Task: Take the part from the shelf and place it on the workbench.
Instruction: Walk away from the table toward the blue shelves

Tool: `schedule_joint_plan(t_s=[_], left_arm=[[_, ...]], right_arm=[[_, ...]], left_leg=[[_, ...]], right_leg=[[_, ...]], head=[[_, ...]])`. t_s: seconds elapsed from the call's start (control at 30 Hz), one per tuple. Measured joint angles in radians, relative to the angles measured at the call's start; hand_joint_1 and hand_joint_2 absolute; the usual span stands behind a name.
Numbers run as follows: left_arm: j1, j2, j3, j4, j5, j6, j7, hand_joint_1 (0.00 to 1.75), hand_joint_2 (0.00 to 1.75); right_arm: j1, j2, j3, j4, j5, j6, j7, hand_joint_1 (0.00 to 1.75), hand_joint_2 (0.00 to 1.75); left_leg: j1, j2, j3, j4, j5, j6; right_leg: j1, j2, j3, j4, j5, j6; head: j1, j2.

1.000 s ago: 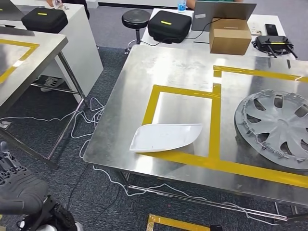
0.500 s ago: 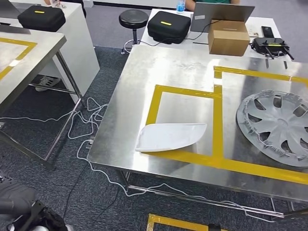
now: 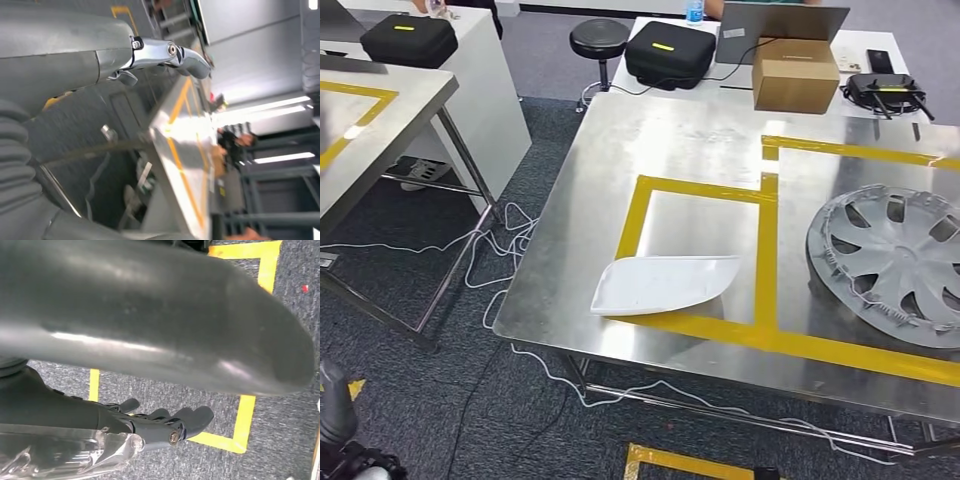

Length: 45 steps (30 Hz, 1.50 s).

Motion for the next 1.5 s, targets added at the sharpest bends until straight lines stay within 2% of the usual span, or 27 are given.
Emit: schedule_joint_plan(t_s=[0.07,0.13,0.17,0.2,0.23,0.3,0.33,0.4,0.5,0.57,0.63,0.67,0.7,0.73,0.83,0.9,0.97,1.03,1.07,1.17,1.2,1.23,1.27,1.3,1.37,1.4,1.5], left_arm=[[-0.008,0.002,0.038,0.031,0.006,0.000,0.000,0.00,1.75],[-0.016,0.004,0.072,0.065,0.005,0.000,0.000,0.00,1.75],[-0.020,0.005,0.091,0.085,-0.002,0.000,0.000,0.00,1.75],[-0.024,0.006,0.111,0.105,-0.015,0.000,0.000,0.00,1.75],[-0.030,0.007,0.132,0.128,-0.031,0.000,0.000,0.00,1.75],[-0.047,0.009,0.175,0.181,-0.069,0.000,0.000,0.00,1.75],[-0.055,0.010,0.195,0.209,-0.085,0.000,0.000,0.00,1.75],[-0.067,0.012,0.229,0.259,-0.108,0.000,0.000,0.00,1.75],[-0.087,0.012,0.271,0.334,-0.145,0.000,0.000,0.00,1.75],[-0.108,0.012,0.302,0.398,-0.175,0.000,0.000,0.00,1.75],[-0.128,0.013,0.335,0.466,-0.193,0.000,0.000,0.00,1.75],[-0.136,0.013,0.350,0.494,-0.198,0.000,0.000,0.00,1.75],[-0.140,0.013,0.361,0.516,-0.202,0.000,0.000,0.00,1.75],[-0.144,0.013,0.369,0.531,-0.204,0.000,0.000,0.00,1.75],[-0.150,0.012,0.378,0.549,-0.179,0.000,0.000,0.00,1.75],[-0.140,0.013,0.355,0.529,-0.103,0.000,0.000,0.00,1.75],[-0.110,0.014,0.278,0.467,-0.021,0.000,0.000,0.00,1.75],[-0.084,0.015,0.183,0.407,0.022,0.000,-0.001,0.00,1.75],[-0.080,0.016,0.149,0.391,0.026,0.000,0.001,0.00,1.75],[-0.080,0.017,0.109,0.378,-0.003,0.000,0.010,0.00,1.75],[-0.081,0.017,0.115,0.386,-0.018,0.000,0.010,0.00,1.75],[-0.085,0.018,0.127,0.403,-0.035,0.000,0.008,0.00,1.75],[-0.092,0.019,0.150,0.427,-0.063,0.000,0.007,0.00,1.75],[-0.105,0.020,0.186,0.458,-0.100,0.000,0.005,0.00,1.75],[-0.143,0.020,0.282,0.522,-0.188,0.000,0.003,0.00,1.75],[-0.163,0.018,0.335,0.551,-0.227,0.000,0.003,0.00,1.75],[-0.207,0.014,0.468,0.629,-0.319,0.001,0.003,0.00,1.75]], right_arm=[[-0.002,0.002,-0.002,0.000,0.005,-0.001,0.001,0.00,0.00],[-0.002,0.002,-0.003,0.000,0.007,-0.001,0.004,0.00,0.00],[-0.001,0.003,-0.004,0.000,0.007,-0.001,0.005,0.00,0.00],[-0.001,0.003,-0.004,0.000,0.008,-0.001,0.006,0.00,0.00],[-0.001,0.003,-0.004,0.000,0.008,0.000,0.007,0.00,0.00],[-0.002,0.004,-0.004,0.000,0.008,0.000,0.008,0.00,0.00],[-0.002,0.004,-0.005,0.000,0.008,0.001,0.008,0.00,0.00],[-0.003,0.005,-0.005,0.000,0.008,0.001,0.008,0.00,0.00],[-0.003,0.005,-0.006,0.000,0.008,0.001,0.009,0.00,0.00],[-0.004,0.005,-0.008,0.001,0.008,0.001,0.009,0.00,0.00],[-0.004,0.005,-0.012,0.001,0.008,0.000,0.010,0.00,0.00],[-0.002,0.005,-0.014,0.001,0.008,0.000,0.010,0.00,0.00],[-0.001,0.005,-0.017,0.001,0.008,0.000,0.010,0.00,0.00],[0.000,0.005,-0.019,0.001,0.008,0.000,0.010,0.00,0.00],[-0.002,0.005,-0.025,0.001,0.008,0.000,0.007,0.00,0.00],[-0.003,0.005,-0.028,0.001,0.008,0.000,0.004,0.00,0.00],[-0.001,0.005,-0.029,0.001,0.009,0.001,0.001,0.00,0.00],[-0.001,0.006,-0.030,0.001,0.013,0.001,-0.001,0.00,0.00],[-0.002,0.006,-0.030,0.001,0.016,0.001,-0.001,0.00,0.00],[-0.002,0.007,-0.032,0.001,0.024,0.001,-0.001,0.00,0.00],[-0.001,0.008,-0.033,0.001,0.025,0.001,-0.001,0.00,0.00],[0.000,0.008,-0.034,0.001,0.026,0.001,0.001,0.00,0.00],[0.000,0.008,-0.035,0.001,0.027,0.001,0.006,0.00,0.00],[0.000,0.008,-0.035,0.001,0.029,0.001,0.011,0.00,0.00],[-0.002,0.008,-0.036,0.001,0.035,0.002,0.021,0.00,0.00],[-0.003,0.008,-0.037,0.001,0.039,0.003,0.024,0.00,0.00],[-0.004,0.008,-0.037,0.001,0.043,0.002,0.029,0.00,0.00]], left_leg=[[0.001,0.000,-0.033,0.071,-0.047,-0.012],[0.003,0.000,-0.097,0.204,-0.109,-0.020],[0.005,0.000,-0.123,0.255,-0.124,-0.023],[0.006,0.001,-0.132,0.272,-0.118,-0.024],[0.007,0.001,-0.121,0.248,-0.093,-0.025],[0.011,0.002,-0.057,0.119,-0.023,-0.027],[0.012,0.001,-0.026,0.056,-0.002,-0.024],[0.012,0.000,0.003,-0.006,0.008,-0.013],[0.012,-0.001,0.003,-0.012,0.011,0.011],[0.014,-0.001,0.003,-0.014,0.014,0.022],[0.012,0.001,0.003,-0.014,0.013,0.028],[0.011,0.001,0.003,-0.014,0.012,0.029],[0.010,0.001,0.004,-0.013,0.012,0.030],[0.009,0.001,0.005,-0.013,0.011,0.030],[0.007,-0.001,0.012,-0.011,0.006,0.024],[0.005,-0.001,0.013,-0.009,0.004,0.014],[0.006,-0.002,0.011,-0.010,0.004,0.003],[0.009,-0.001,0.002,0.009,-0.013,-0.007],[0.009,-0.001,-0.015,0.045,-0.037,-0.012],[0.010,0.000,-0.105,0.233,-0.124,-0.021],[0.010,0.000,-0.124,0.269,-0.128,-0.022],[0.010,0.000,-0.126,0.269,-0.113,-0.023],[0.011,0.001,-0.109,0.231,-0.082,-0.022],[0.012,0.002,-0.077,0.164,-0.043,-0.022],[0.012,0.004,-0.016,0.036,0.005,-0.017],[0.011,0.003,-0.001,0.002,0.011,-0.012],[0.009,0.001,0.001,-0.011,0.012,0.010]], right_leg=[[-0.004,-0.001,0.000,-0.004,0.003,-0.009],[-0.005,-0.001,-0.001,-0.004,0.003,-0.013],[-0.005,-0.002,-0.001,-0.004,0.003,-0.013],[-0.005,-0.001,-0.001,-0.004,0.003,-0.013],[-0.006,-0.001,0.000,-0.004,0.003,-0.013],[-0.006,0.001,0.003,-0.003,0.002,-0.008],[-0.005,0.002,0.002,-0.002,0.001,-0.004],[0.000,0.004,0.000,-0.003,0.000,0.009],[-0.003,0.003,-0.003,-0.002,-0.004,0.026],[-0.004,0.000,-0.032,0.067,-0.048,0.034],[-0.003,-0.001,-0.096,0.206,-0.117,0.038],[-0.003,-0.001,-0.123,0.264,-0.138,0.038],[-0.003,-0.001,-0.136,0.288,-0.139,0.037],[-0.003,-0.001,-0.128,0.269,-0.119,0.035],[-0.002,-0.001,-0.030,0.071,-0.023,0.026],[0.000,0.000,0.002,0.005,-0.004,0.020],[0.003,0.001,0.001,0.002,-0.003,0.010],[0.000,-0.001,0.002,-0.001,0.000,-0.002],[-0.002,-0.004,0.003,-0.003,0.002,-0.008],[-0.003,-0.006,0.001,-0.004,0.002,-0.014],[-0.003,-0.006,0.000,-0.004,0.002,-0.014],[-0.004,-0.005,0.001,-0.004,0.002,-0.014],[-0.004,-0.003,0.002,-0.004,0.002,-0.014],[-0.004,-0.001,0.003,-0.003,0.001,-0.012],[0.000,0.001,0.003,-0.001,0.000,-0.002],[0.002,0.001,0.002,-0.002,0.000,0.004],[0.001,0.000,0.001,-0.005,0.001,0.021]], head=[[-0.005,0.000],[-0.009,0.000],[-0.009,0.000],[-0.009,0.000],[-0.009,0.000],[-0.011,0.000],[-0.013,0.000],[-0.015,0.000],[-0.013,0.000],[-0.008,0.000],[-0.002,0.000],[-0.002,0.000],[-0.001,0.000],[-0.001,0.000],[0.001,0.000],[0.000,0.000],[-0.001,0.000],[-0.003,0.000],[-0.005,0.000],[-0.009,0.000],[-0.009,0.000],[-0.009,0.000],[-0.009,0.000],[-0.010,0.000],[-0.013,0.000],[-0.014,0.000],[-0.012,0.000]])
